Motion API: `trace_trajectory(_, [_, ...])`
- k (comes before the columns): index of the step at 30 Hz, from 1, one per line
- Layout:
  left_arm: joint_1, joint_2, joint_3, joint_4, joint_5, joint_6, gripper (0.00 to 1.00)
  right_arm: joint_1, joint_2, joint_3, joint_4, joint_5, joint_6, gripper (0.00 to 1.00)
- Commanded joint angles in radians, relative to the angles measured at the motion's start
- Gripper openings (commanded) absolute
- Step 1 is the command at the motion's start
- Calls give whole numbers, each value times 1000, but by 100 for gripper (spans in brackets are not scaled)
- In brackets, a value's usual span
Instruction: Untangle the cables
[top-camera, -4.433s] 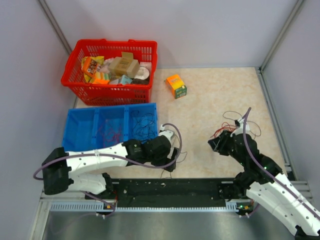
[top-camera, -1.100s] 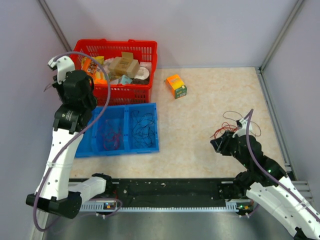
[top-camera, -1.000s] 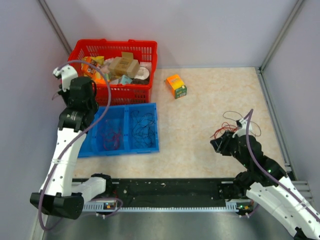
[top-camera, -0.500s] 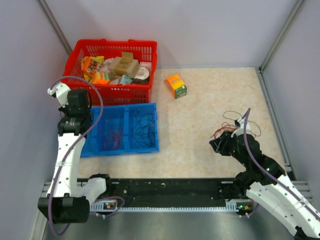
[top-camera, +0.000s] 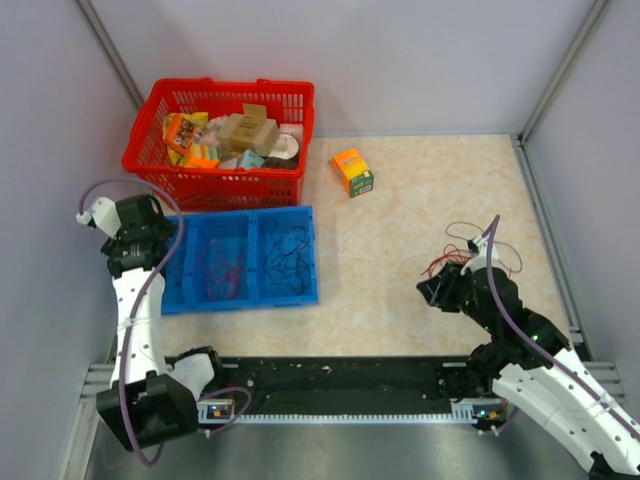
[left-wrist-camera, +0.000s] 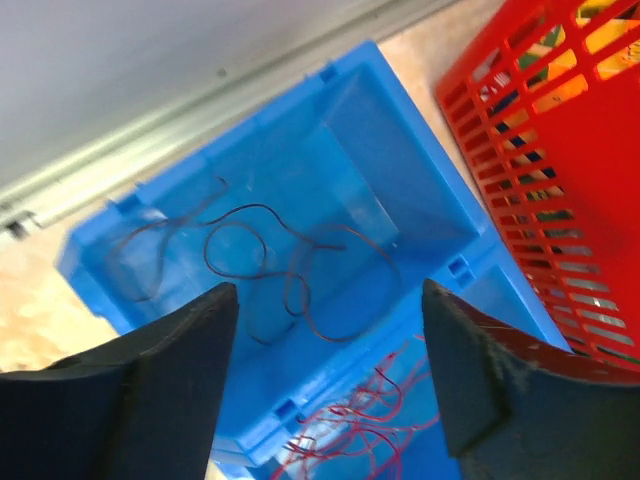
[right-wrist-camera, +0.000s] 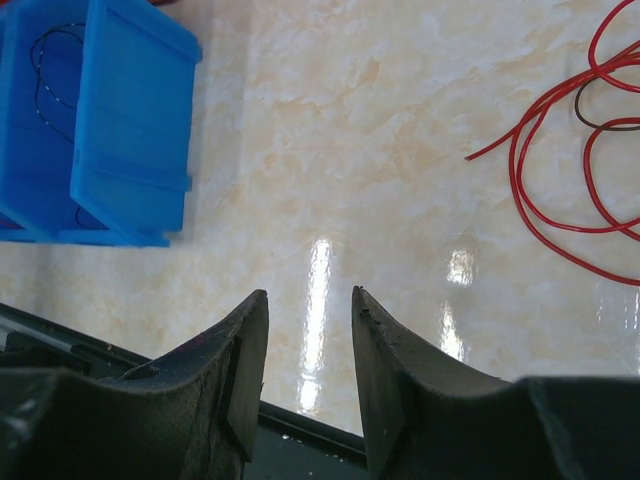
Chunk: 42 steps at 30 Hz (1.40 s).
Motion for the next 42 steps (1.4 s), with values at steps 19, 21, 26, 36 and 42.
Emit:
trace_trajectory(19, [-577, -183, -65, 213, 524, 183, 95, -229, 302, 63, 36, 156, 156, 43])
trace_trajectory(21, [-631, -186, -78, 250, 581, 206, 95, -373, 348, 62, 37, 130, 173, 44])
trace_trajectory(26, [-755, -203, -171, 426, 788, 197, 93, -478, 419, 65, 71, 399, 135, 64])
trace_trajectory(36, [-1180, -36, -282, 645, 772, 187, 89, -549, 670, 63, 335, 34, -101, 65])
trace_trajectory(42, [-1289, 47, -265, 675, 732, 149, 88, -424, 691, -15, 421, -169, -83, 21])
